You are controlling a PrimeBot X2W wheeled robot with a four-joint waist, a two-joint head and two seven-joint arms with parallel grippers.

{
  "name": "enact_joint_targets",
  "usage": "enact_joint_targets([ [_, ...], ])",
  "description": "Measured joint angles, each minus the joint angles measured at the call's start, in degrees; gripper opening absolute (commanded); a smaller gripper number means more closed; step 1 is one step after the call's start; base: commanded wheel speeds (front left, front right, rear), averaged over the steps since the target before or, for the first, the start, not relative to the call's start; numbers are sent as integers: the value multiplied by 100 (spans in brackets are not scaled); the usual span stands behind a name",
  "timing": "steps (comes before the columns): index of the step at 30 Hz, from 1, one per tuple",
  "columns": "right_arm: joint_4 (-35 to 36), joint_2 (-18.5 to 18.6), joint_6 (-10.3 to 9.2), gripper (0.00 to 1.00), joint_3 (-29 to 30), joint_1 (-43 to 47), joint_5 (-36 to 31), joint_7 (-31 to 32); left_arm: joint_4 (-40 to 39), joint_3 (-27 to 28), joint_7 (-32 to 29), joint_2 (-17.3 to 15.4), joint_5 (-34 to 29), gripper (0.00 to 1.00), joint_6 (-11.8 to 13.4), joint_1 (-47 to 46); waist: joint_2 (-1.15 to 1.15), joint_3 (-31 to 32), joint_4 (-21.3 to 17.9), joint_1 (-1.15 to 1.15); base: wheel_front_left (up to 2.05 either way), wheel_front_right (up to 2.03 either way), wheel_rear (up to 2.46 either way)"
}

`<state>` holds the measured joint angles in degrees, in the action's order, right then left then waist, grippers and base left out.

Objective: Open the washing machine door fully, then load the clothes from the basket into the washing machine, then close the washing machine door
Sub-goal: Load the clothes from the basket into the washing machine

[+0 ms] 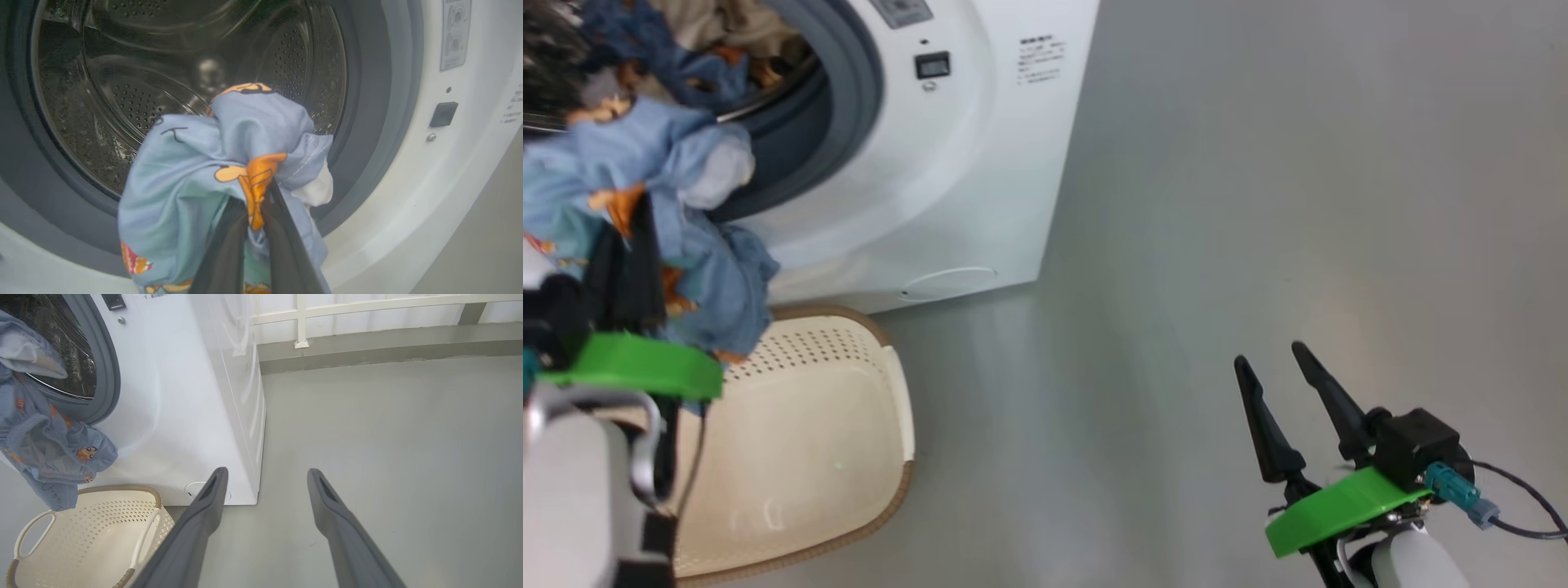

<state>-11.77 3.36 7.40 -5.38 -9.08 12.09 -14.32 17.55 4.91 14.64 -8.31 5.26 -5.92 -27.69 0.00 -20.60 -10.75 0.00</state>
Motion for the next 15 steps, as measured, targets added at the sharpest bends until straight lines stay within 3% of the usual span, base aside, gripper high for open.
enact_joint_targets([
  [15, 58, -42, 0, 100, -90, -315, 170, -1, 1468, 20, -371, -442, 37, 0, -40, -1993, 0, -712, -438, 0, 0, 0, 0],
])
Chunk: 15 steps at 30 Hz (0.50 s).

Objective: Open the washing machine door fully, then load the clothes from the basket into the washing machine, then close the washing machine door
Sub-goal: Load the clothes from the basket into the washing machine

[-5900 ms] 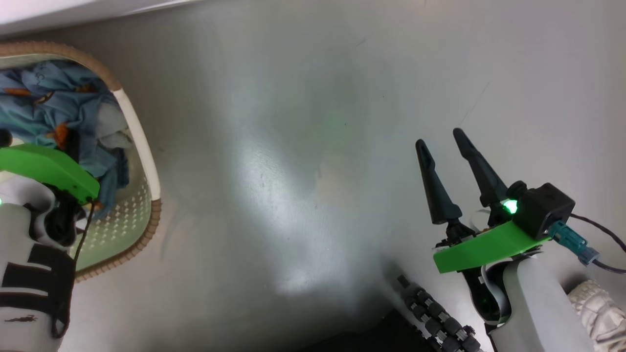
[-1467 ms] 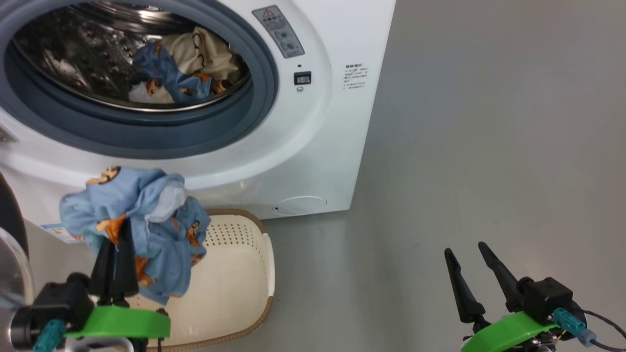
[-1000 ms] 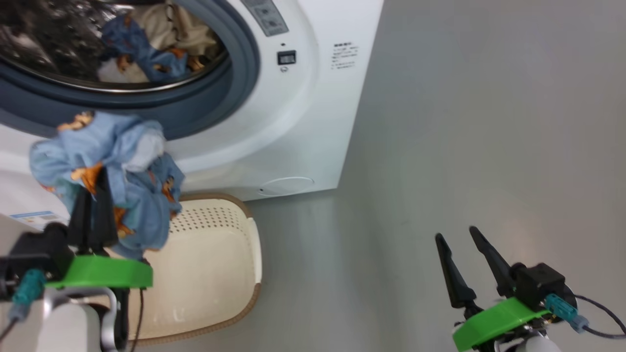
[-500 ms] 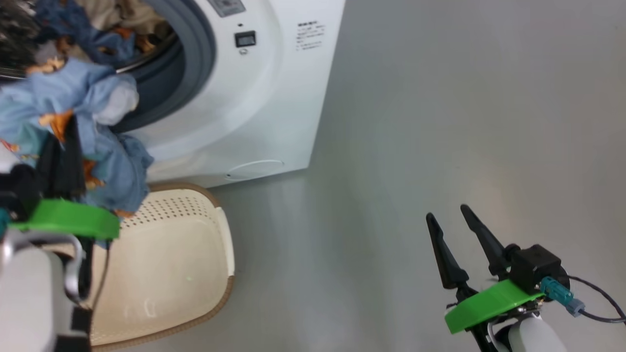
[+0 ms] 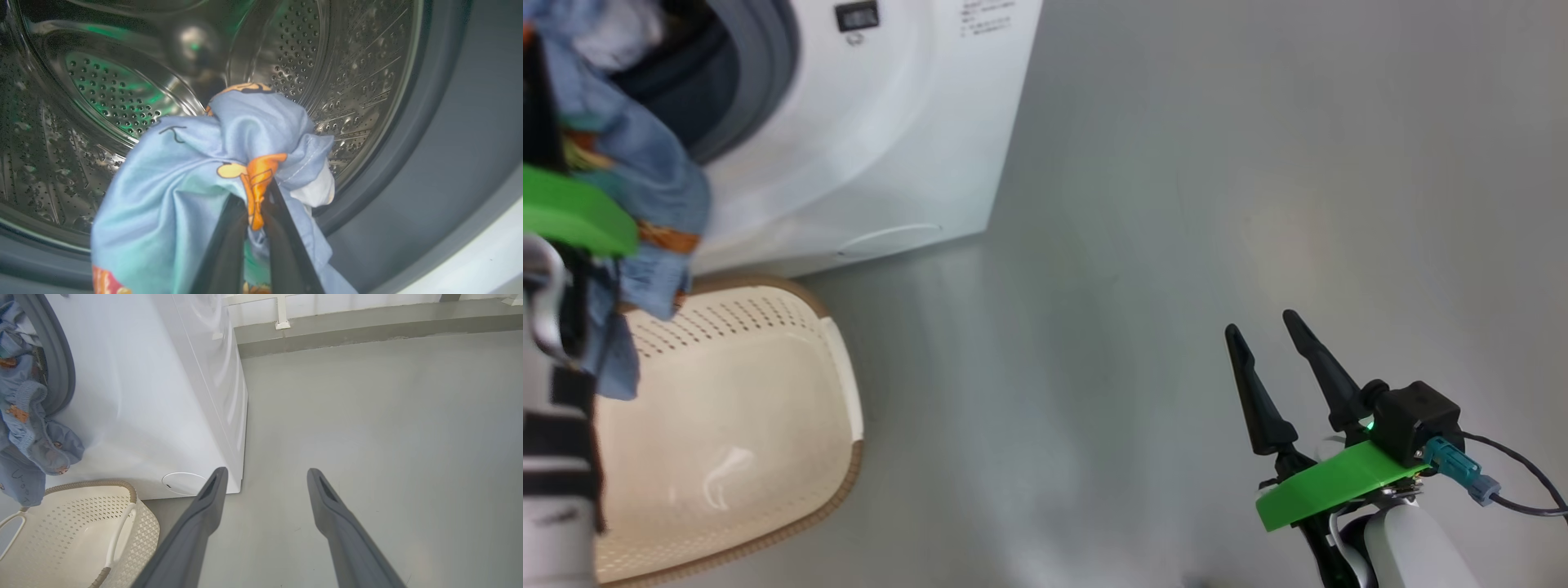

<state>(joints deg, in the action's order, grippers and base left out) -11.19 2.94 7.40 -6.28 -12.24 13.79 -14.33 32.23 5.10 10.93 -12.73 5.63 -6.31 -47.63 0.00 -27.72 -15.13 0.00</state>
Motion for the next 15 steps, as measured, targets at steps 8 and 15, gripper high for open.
enact_joint_targets([
  [8, -3, -4, 0, 100, -47, -19, 153, 1, 756, -56, -346, -218, -21, 0, 102, -920, 0, -425, -153, 0, 0, 0, 0],
  [15, 35, -11, 0, 100, -110, -179, 352, 0, 1123, -198, -436, -324, -93, 0, 108, -1679, 0, -841, -213, 0, 0, 0, 0],
])
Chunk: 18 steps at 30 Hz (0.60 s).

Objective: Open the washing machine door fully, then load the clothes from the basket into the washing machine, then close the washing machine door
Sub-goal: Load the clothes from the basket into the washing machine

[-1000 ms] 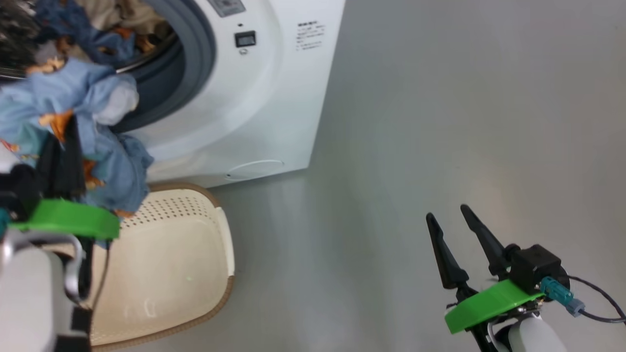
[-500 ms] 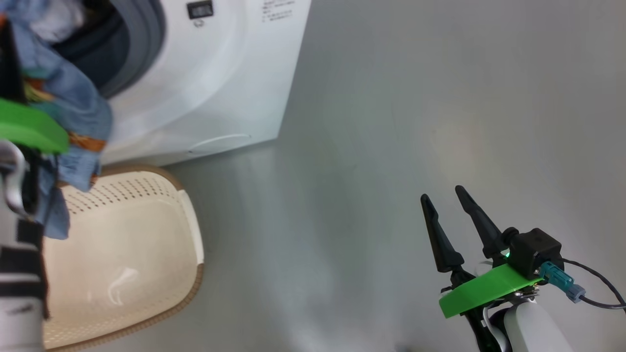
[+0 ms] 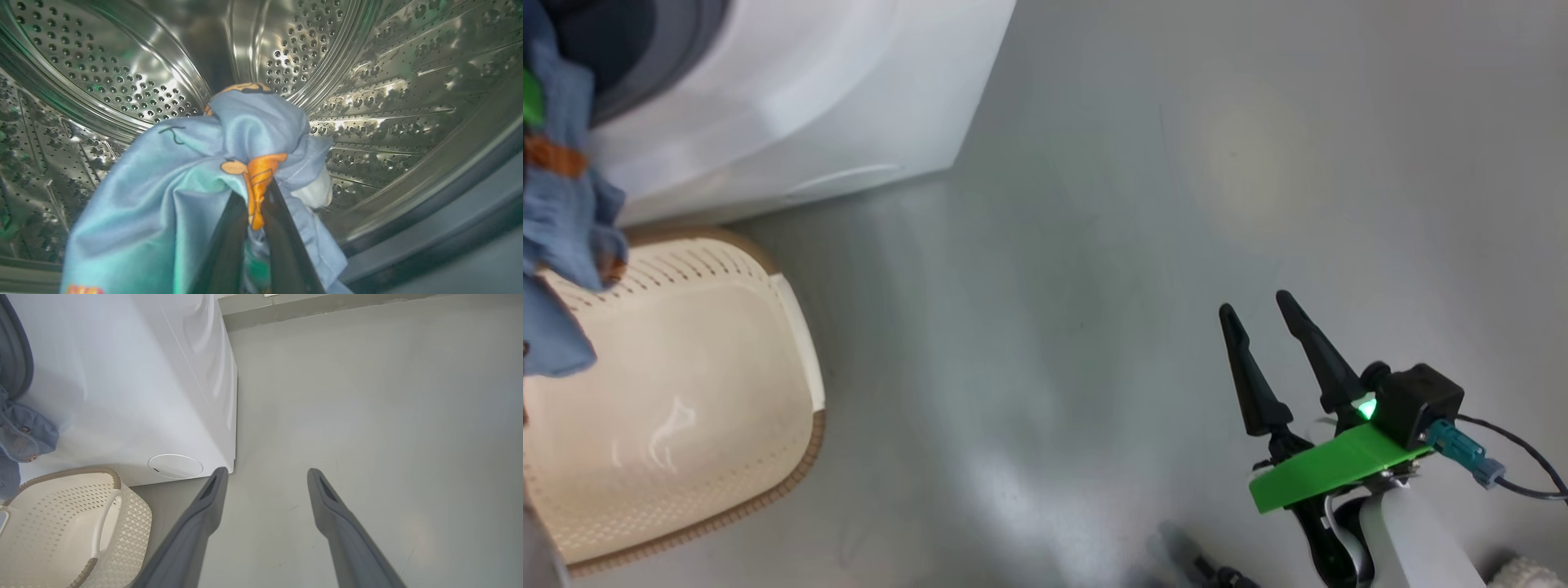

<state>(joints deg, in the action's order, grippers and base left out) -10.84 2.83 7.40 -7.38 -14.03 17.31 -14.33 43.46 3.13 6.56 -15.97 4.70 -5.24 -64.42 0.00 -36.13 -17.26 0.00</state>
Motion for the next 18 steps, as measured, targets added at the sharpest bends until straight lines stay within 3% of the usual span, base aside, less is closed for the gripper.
enact_joint_targets([
  [8, 24, -5, 0, 100, -167, -168, 89, 0, 326, -252, 108, -93, -186, 0, 69, -689, 0, -448, -23, 0, 0, 0, 0],
  [18, -2, -8, 0, 100, -331, -282, 143, 0, 397, -486, 677, -234, -402, 0, 231, -1421, 0, -737, -77, 0, 0, 0, 0],
])
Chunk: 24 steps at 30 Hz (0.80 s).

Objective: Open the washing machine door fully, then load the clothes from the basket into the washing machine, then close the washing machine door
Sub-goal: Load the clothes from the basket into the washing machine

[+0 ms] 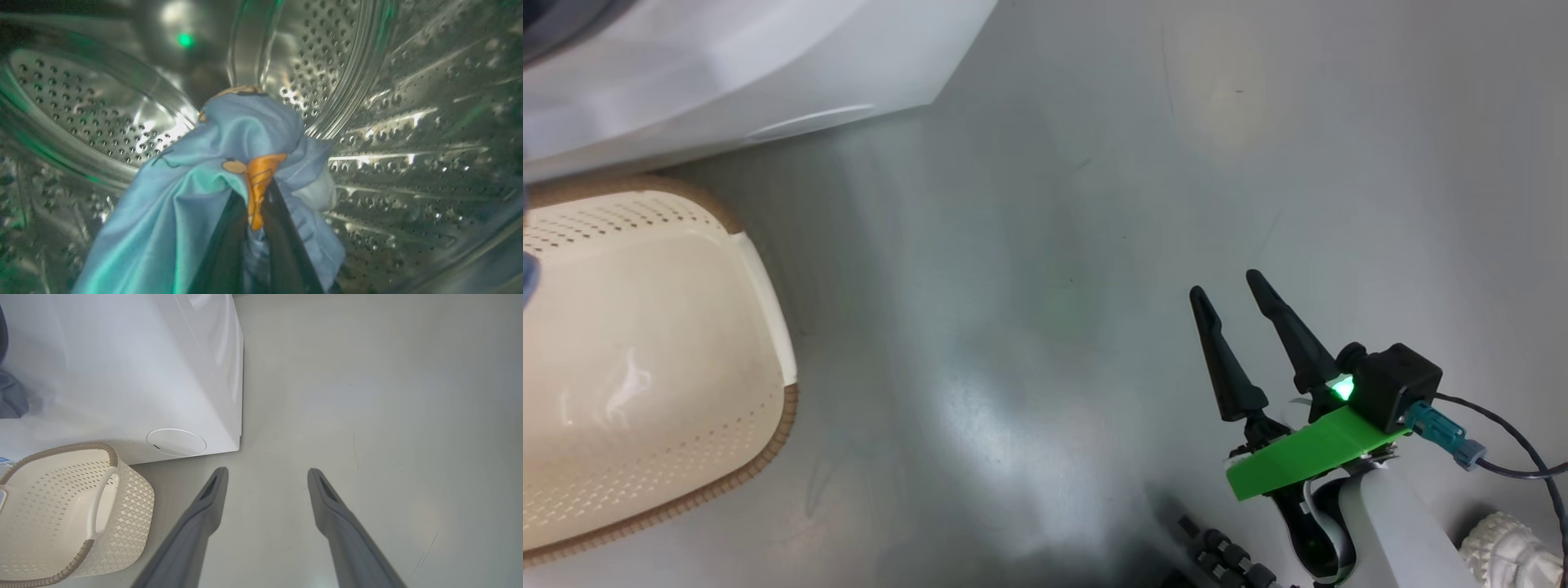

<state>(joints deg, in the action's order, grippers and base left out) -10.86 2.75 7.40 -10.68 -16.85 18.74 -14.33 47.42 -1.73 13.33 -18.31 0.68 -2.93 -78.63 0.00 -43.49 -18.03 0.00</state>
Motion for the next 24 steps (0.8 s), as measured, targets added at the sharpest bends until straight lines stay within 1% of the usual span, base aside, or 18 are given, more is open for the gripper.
enact_joint_targets([
  [5, -9, -2, 0, 100, -104, -29, 5, 0, -151, -129, 99, -75, -98, 0, 15, -268, 0, -4, -92, 0, 0, 0, 0],
  [10, -13, -2, 0, 100, -100, -29, 5, 0, -73, -178, 132, -68, -94, 0, 14, -272, 0, 4, -127, 0, 0, 0, 0],
  [11, -19, -2, 0, 100, -97, -29, 5, 0, -24, -181, 133, -68, -93, 34, 14, -272, 0, 2, -126, 0, 0, 0, 0],
  [12, -27, -3, 0, 100, -94, -29, 5, 0, 42, -189, 133, -68, -91, 100, 14, -267, 0, 5, -123, 0, 0, 0, 0],
  [19, -45, -3, 0, 100, -48, -31, 4, 0, 349, -185, 137, -12, 62, 100, -20, -261, 0, 50, -37, 0, 0, 0, 0],
  [24, -44, -2, 0, 100, 27, -88, 2, 0, 372, -151, 137, 66, 191, 100, -20, -221, 0, 94, 73, 0, 0, 0, 0],
])
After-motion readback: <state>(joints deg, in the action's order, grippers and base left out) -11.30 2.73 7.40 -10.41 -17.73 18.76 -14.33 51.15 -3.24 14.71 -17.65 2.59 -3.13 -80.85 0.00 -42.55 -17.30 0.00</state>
